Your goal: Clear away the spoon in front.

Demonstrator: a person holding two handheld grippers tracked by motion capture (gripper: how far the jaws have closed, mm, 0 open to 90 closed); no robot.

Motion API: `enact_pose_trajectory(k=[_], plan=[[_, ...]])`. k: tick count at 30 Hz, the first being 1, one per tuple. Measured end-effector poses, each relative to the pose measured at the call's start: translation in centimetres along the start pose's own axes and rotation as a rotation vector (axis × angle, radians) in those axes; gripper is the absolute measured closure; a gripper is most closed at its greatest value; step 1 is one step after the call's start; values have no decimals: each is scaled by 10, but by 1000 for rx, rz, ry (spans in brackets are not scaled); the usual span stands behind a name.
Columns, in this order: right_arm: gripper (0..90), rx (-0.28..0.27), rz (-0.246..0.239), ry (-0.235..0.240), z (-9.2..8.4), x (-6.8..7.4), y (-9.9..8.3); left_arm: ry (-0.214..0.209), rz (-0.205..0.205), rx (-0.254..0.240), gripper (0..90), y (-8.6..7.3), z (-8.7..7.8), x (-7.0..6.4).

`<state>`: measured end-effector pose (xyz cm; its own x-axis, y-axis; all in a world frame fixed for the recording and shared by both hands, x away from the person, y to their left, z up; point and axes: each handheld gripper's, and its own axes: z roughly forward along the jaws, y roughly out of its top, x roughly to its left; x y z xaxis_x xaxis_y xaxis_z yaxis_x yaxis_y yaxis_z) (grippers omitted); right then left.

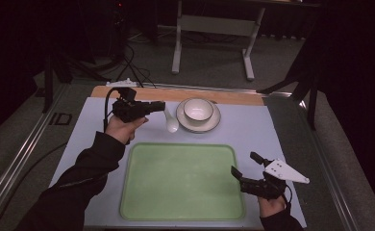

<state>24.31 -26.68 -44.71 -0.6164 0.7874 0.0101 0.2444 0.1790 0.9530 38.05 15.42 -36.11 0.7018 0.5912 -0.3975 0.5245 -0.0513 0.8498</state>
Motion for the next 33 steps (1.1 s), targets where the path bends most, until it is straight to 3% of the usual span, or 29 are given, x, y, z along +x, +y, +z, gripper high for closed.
enact_pose_trajectory(k=[7,13,16,22,28,33], plan=[[142,-4,-5,4,1,1,1,-37,43,83,861,-16,-15,-12],[142,-2,-5,5,2,2,1,-62,61,109,861,-23,-23,-16],[142,0,-6,6,2,2,1,-95,94,160,860,-33,-29,-20],[141,4,-6,5,3,2,1,-121,95,233,861,-47,-33,-18],[142,10,-8,7,4,3,0,-155,111,337,860,-64,-32,-19],[142,11,-6,7,4,2,0,-193,103,379,860,-77,-29,-22]])
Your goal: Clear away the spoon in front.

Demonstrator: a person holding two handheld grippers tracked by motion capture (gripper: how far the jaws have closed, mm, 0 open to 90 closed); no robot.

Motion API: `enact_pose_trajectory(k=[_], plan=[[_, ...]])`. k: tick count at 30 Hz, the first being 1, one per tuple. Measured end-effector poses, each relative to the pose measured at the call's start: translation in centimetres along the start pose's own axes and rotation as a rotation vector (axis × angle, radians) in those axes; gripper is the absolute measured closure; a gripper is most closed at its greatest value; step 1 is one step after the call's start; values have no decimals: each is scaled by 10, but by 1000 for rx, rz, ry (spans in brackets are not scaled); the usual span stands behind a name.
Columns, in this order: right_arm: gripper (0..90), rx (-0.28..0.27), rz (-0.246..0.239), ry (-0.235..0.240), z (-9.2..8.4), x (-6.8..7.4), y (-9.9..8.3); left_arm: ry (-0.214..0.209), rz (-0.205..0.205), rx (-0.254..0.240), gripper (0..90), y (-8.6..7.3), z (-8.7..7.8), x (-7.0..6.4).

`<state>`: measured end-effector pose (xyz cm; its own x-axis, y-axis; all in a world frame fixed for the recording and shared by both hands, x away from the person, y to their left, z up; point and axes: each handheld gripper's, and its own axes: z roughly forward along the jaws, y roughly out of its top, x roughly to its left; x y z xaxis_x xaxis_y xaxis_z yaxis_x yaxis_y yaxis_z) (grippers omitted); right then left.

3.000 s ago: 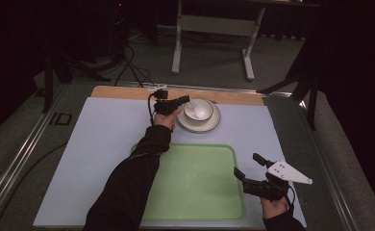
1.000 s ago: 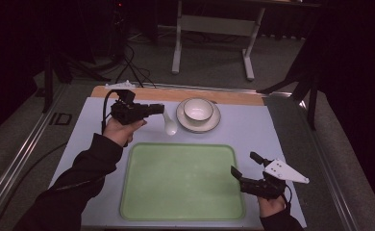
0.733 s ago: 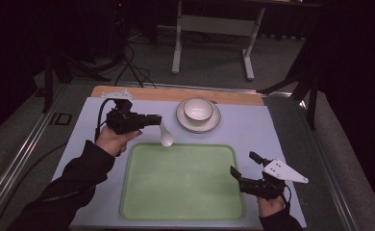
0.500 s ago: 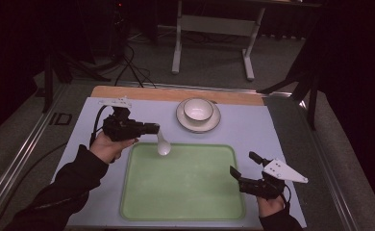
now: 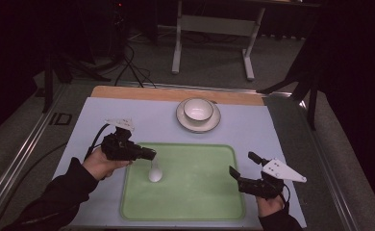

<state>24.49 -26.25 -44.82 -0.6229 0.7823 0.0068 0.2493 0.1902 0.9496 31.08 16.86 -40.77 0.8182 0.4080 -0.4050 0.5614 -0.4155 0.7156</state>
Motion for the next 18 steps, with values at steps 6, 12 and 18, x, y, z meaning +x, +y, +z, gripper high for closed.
enact_pose_trajectory(k=[6,12,18], plan=[[142,6,3,2,1,0,0,-41,-24,37,860,-13,10,-1],[142,8,0,3,2,0,0,-77,-27,75,859,-21,17,0],[142,11,-2,4,2,0,0,-103,-62,85,858,-25,24,11]])
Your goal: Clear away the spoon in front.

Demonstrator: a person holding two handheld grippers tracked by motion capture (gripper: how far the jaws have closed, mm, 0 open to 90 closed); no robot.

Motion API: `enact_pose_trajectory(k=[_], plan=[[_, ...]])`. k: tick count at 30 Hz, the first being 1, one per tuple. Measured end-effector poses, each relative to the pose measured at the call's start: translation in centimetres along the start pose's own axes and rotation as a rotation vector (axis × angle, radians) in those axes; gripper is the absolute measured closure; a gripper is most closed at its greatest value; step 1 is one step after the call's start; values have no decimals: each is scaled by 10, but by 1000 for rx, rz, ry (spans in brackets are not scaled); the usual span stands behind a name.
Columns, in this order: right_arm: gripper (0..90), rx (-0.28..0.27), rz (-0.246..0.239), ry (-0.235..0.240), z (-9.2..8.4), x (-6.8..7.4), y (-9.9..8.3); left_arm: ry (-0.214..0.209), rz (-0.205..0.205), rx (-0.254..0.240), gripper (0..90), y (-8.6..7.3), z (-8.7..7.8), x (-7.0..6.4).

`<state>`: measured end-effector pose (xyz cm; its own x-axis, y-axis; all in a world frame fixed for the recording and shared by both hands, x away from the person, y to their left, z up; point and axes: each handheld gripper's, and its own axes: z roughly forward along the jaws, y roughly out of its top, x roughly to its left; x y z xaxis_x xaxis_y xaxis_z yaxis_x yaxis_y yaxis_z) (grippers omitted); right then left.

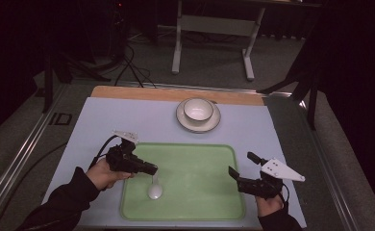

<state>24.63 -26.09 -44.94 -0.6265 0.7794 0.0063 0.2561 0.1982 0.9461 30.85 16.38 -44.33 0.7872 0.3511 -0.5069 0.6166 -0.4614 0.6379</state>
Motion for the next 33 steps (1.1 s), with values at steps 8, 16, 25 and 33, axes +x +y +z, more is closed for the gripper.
enact_pose_trajectory(k=[8,16,25,33], plan=[[142,0,-1,2,0,0,0,2,35,-39,833,-2,3,12],[142,8,0,12,0,1,0,39,25,-66,771,-6,11,33],[142,10,3,20,1,1,0,36,-30,-116,721,-17,18,60],[142,12,3,25,2,0,0,62,-33,-125,671,-25,28,77]])
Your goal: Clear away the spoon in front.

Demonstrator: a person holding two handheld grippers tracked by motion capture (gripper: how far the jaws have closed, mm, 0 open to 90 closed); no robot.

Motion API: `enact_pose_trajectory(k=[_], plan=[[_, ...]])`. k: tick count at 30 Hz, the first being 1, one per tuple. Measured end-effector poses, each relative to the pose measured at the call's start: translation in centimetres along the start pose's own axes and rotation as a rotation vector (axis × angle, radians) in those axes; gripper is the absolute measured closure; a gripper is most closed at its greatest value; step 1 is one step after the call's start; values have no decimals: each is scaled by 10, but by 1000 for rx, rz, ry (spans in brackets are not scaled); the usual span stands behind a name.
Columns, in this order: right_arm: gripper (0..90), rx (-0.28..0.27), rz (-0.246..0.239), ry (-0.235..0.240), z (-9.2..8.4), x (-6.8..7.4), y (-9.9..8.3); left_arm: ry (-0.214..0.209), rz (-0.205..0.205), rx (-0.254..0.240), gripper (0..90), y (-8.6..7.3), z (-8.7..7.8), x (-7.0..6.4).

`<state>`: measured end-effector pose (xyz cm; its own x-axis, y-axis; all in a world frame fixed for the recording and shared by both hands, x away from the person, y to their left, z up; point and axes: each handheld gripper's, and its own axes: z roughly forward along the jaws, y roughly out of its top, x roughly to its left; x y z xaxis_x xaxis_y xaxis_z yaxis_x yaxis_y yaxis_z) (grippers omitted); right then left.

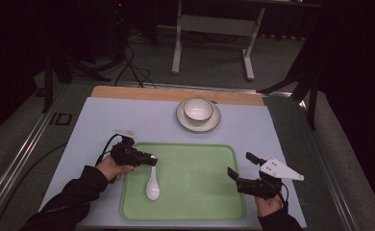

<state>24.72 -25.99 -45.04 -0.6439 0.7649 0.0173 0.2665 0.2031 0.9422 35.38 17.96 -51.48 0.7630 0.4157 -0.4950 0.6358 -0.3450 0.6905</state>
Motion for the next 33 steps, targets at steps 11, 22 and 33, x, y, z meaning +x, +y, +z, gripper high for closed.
enact_pose_trajectory(k=[11,22,33], plan=[[142,9,10,18,2,0,-1,44,-26,-36,610,-13,10,13],[142,19,11,29,3,0,-1,123,-13,-95,575,-19,12,17],[142,22,13,36,3,0,-1,194,-17,-146,554,-17,8,19]])
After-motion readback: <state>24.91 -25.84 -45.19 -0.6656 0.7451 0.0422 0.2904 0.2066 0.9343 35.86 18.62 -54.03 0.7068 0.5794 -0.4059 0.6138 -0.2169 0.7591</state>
